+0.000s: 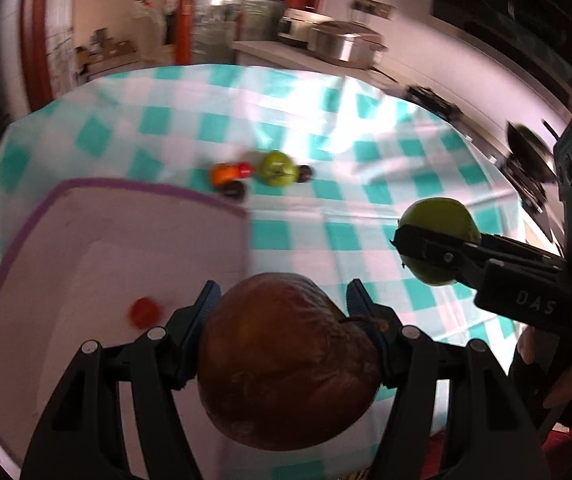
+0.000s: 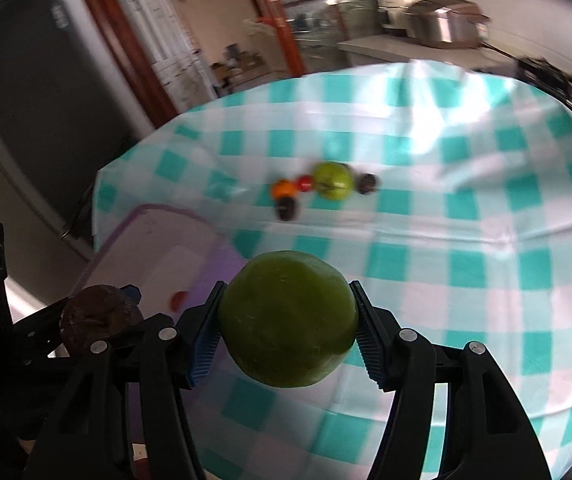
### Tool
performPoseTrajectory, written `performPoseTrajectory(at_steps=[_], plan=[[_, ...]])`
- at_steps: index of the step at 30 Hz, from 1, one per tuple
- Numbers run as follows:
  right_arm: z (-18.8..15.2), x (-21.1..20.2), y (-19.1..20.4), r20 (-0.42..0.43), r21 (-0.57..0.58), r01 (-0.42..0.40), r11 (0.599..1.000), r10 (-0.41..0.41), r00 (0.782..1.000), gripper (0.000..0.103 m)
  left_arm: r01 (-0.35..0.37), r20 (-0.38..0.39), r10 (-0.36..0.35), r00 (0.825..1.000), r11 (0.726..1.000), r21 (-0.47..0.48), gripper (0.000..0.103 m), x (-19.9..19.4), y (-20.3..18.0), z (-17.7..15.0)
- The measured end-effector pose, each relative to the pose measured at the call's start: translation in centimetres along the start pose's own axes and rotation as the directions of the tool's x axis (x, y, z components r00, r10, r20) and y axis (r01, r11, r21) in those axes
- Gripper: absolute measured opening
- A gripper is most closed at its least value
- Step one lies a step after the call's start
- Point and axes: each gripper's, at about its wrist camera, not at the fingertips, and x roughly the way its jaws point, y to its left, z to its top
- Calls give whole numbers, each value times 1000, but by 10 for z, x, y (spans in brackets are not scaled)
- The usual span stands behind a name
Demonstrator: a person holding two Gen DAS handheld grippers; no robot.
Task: Organize fruits
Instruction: 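Carry both apples over the white box and lower them inside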
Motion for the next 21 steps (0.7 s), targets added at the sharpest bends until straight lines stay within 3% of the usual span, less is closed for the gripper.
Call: performPoseTrajectory(at_steps=[7, 13, 16, 21], plan=[[6, 34, 72, -66, -144, -97, 985, 88, 994, 59, -98, -13, 98, 995, 984, -146, 65, -18, 72, -18], [3, 72, 126, -180, -283, -165, 945, 117, 977, 60, -204, -99, 184, 978, 943, -262, 65, -12, 146, -25], [-10, 99, 154, -274, -370, -194, 908, 93, 957, 59, -241, -152, 206, 967, 933, -266, 65, -2, 170, -29], [-39, 137, 194, -410, -546, -211, 811, -40, 911, 59, -269, -267, 209, 941, 940, -209, 65, 25, 194, -31]])
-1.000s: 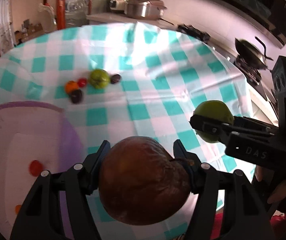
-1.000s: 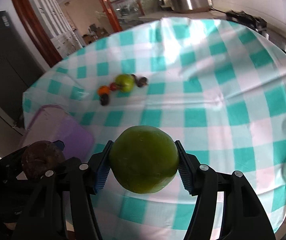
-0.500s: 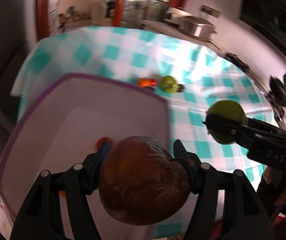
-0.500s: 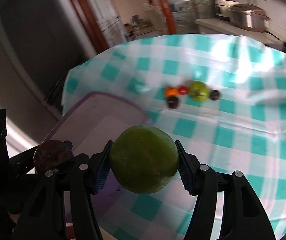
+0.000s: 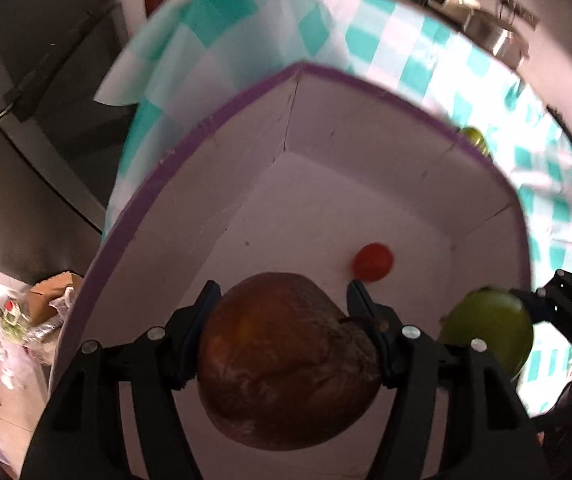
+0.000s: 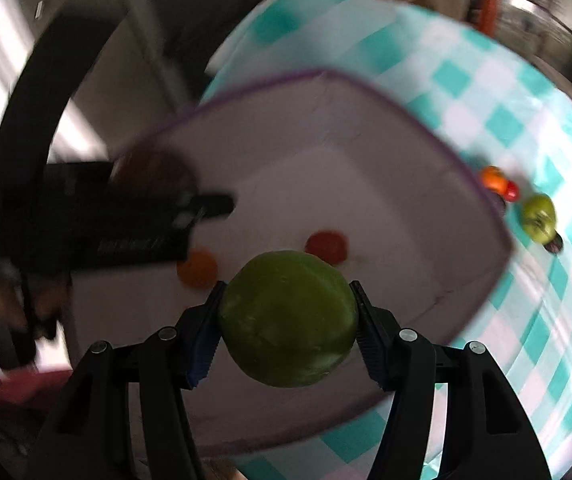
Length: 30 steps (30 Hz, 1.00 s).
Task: Organize fruits
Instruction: 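Carry both apples over the white box and lower them inside, then open both tools to release the apples and withdraw from the box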
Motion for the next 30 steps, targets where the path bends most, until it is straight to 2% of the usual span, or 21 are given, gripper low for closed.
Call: performPoseTrajectory(at_steps=[4, 8, 12, 17, 24, 26, 27, 30], plan=[[-3, 25, 13, -104, -76, 19, 997, -27, 994, 59, -2, -84, 6, 996, 999, 46, 65, 21, -3, 6], [-6, 46, 20, -204, -127, 48, 991, -73, 976, 59, -28, -147, 42, 988, 995, 99, 65, 40, -7, 6], [-5, 61, 26, -277, -143, 56, 988, -94, 956, 60, -49, -213, 66, 975, 995, 85, 65, 54, -4, 3], [-3, 71, 30, -345, -122, 26, 992, -67, 936, 60, -61, -285, 69, 956, 997, 39, 65, 64, 9, -3], [-1, 69, 24, -337, -60, 14, 998, -33, 941, 60, -66, -287, 73, 955, 997, 35, 66, 58, 12, -6], [-1, 63, 22, -307, -50, 7, 999, -22, 952, 67, -73, -281, 79, 956, 997, 34, 67, 56, 12, -6], [-1, 59, 22, -289, -45, 5, 999, -18, 957, 73, -78, -282, 84, 956, 996, 32, 71, 54, 12, -6], [1, 49, 18, -241, -39, -2, 999, -8, 970, 75, -87, -263, 90, 961, 996, 24, 78, 48, 14, -7]])
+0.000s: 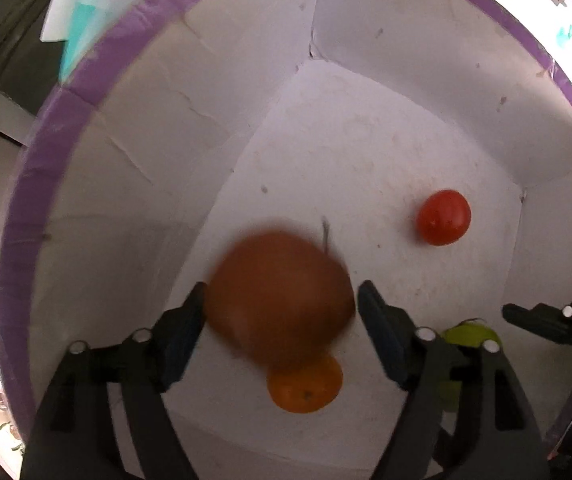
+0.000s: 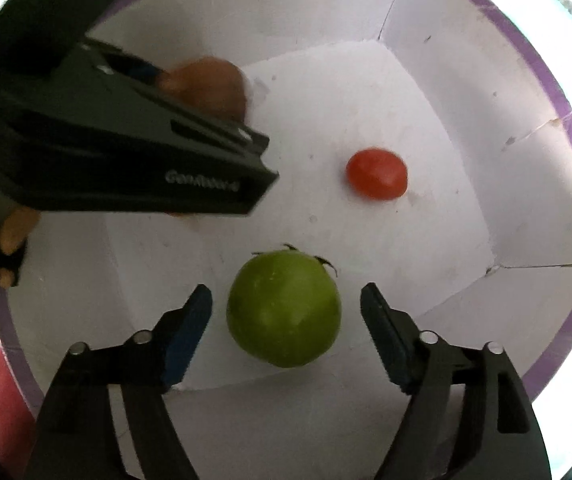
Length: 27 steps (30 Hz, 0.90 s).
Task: Organize fruits
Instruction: 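Open both tools to release the apples and withdraw from the box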
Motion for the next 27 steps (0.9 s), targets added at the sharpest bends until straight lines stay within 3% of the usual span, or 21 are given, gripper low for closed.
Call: performPoseTrajectory(at_steps=[4, 6, 8, 10, 11, 12, 13, 14, 15, 16, 18, 19, 22, 23, 25, 27], plan=[[-20, -20, -1, 106, 20, -44, 999, 41, 993, 77, 23, 41, -23, 999, 1000, -7, 79, -12, 2, -2], [-28, -33, -4, 178, 30, -84, 996, 77, 981, 77, 40, 98, -39, 994, 999, -9, 80, -26, 3, -4], [-35, -46, -3, 247, 39, -117, 992, 103, 964, 77, 33, 173, -29, 984, 999, -18, 80, -42, 3, -6], [-48, -62, -7, 319, 50, -153, 987, 129, 939, 77, 7, 267, 3, 964, 999, -35, 81, -63, 2, -10], [-55, -73, -16, 371, 57, -177, 983, 143, 918, 77, -13, 321, 28, 947, 999, -50, 82, -75, 0, -13], [-64, -84, -31, 420, 66, -200, 978, 155, 894, 77, -38, 394, 65, 917, 996, -76, 86, -91, -3, -17], [-74, -99, -45, 487, 82, -235, 968, 167, 857, 77, -61, 450, 98, 888, 993, -96, 88, -102, -6, -21], [-76, -110, -57, 530, 98, -259, 961, 169, 831, 77, -63, 528, 127, 840, 988, -139, 95, -120, -10, -25], [-71, -116, -73, 570, 122, -276, 953, 161, 806, 77, -49, 580, 138, 803, 985, -167, 100, -131, -17, -18], [-82, -126, -94, 614, 165, -290, 943, 132, 778, 77, -26, 645, 149, 749, 980, -196, 101, -148, -28, -22], [-94, -138, -138, 644, 253, -296, 921, 68, 762, 78, -4, 706, 152, 692, 978, -207, 101, -174, -55, -17], [-101, -142, -158, 644, 294, -292, 910, 38, 764, 78, 15, 740, 131, 660, 982, -188, 101, -184, -74, -16], [-134, -127, -219, 583, 446, -244, 861, -73, 809, 78, 80, 773, 34, 634, 991, -108, 101, -201, -134, 0], [-149, -116, -236, 547, 497, -212, 841, -115, 829, 78, 107, 774, -3, 633, 991, -84, 101, -195, -163, 10], [-165, -97, -258, 497, 555, -177, 813, -154, 854, 78, 160, 760, -96, 643, 987, -11, 101, -187, -200, 22], [-182, -79, -286, 433, 602, -139, 786, -176, 884, 78, 183, 704, -186, 686, 980, 80, 101, -164, -248, 29]])
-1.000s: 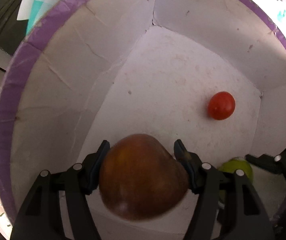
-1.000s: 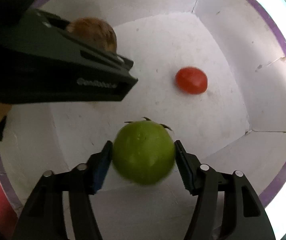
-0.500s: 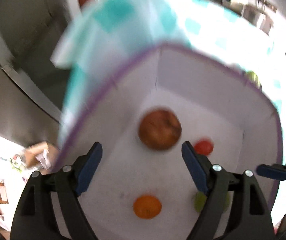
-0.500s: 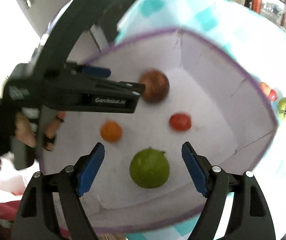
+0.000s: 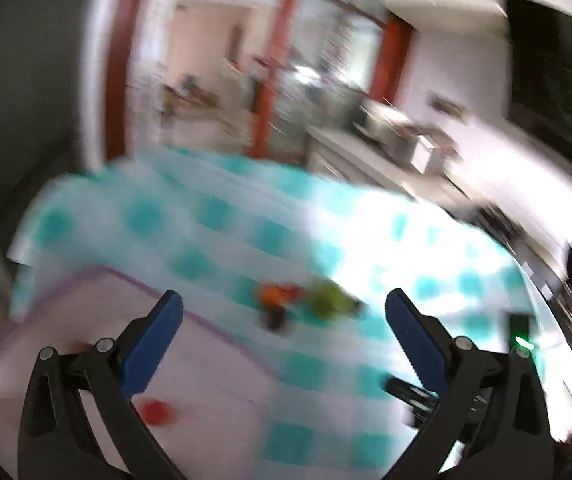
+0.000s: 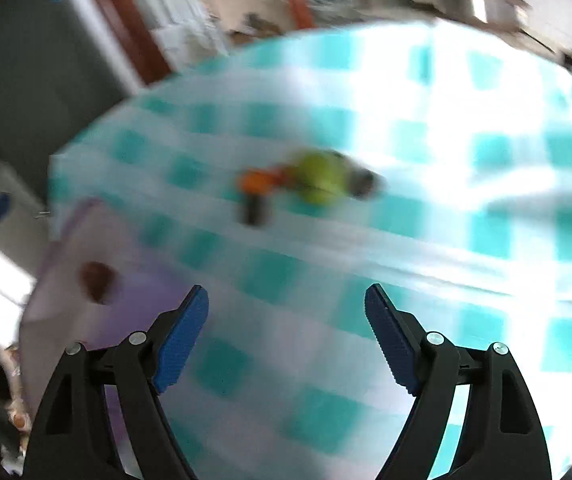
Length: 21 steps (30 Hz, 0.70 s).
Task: Organize fruits
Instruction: 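Open both tools to release the apples and withdraw from the box, then grasp a dark plum with the right tool while the left tool grasps another plum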
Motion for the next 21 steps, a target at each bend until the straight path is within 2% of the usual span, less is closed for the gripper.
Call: performPoseTrajectory(at_steps=[2, 3, 5, 6, 7, 9, 12, 15, 21], plan=[[0, 10, -24, -17, -14, 35, 999, -35, 999, 78, 77, -103, -70, 992, 995, 67, 101, 27, -45, -23], [1, 17, -34, -24, -26, 51, 998, -51, 998, 78, 100, -140, -87, 986, 991, 89, 101, 37, -55, -33], [4, 24, -49, -33, -47, 59, 997, -61, 998, 78, 149, -252, -106, 962, 977, 155, 101, 60, -81, -68], [7, 31, -54, -35, -64, 60, 996, -62, 997, 78, 152, -306, -87, 948, 969, 196, 101, 72, -91, -87], [12, 41, -58, -37, -85, 59, 995, -62, 997, 78, 147, -328, -71, 942, 966, 212, 101, 82, -88, -104], [25, 62, -64, -42, -137, 45, 990, -51, 998, 78, 118, -394, -6, 919, 959, 259, 101, 101, -94, -132], [42, 93, -59, -44, -218, 12, 976, -22, 999, 78, 61, -436, 67, 897, 960, 274, 101, 115, -85, -155], [56, 121, -53, -39, -281, 6, 960, -18, 999, 74, -4, -446, 123, 886, 966, 258, 101, 112, -60, -164], [77, 155, -39, -11, -384, 12, 923, -18, 1000, 67, -79, -426, 176, 887, 969, 236, 101, 128, -45, -159]])
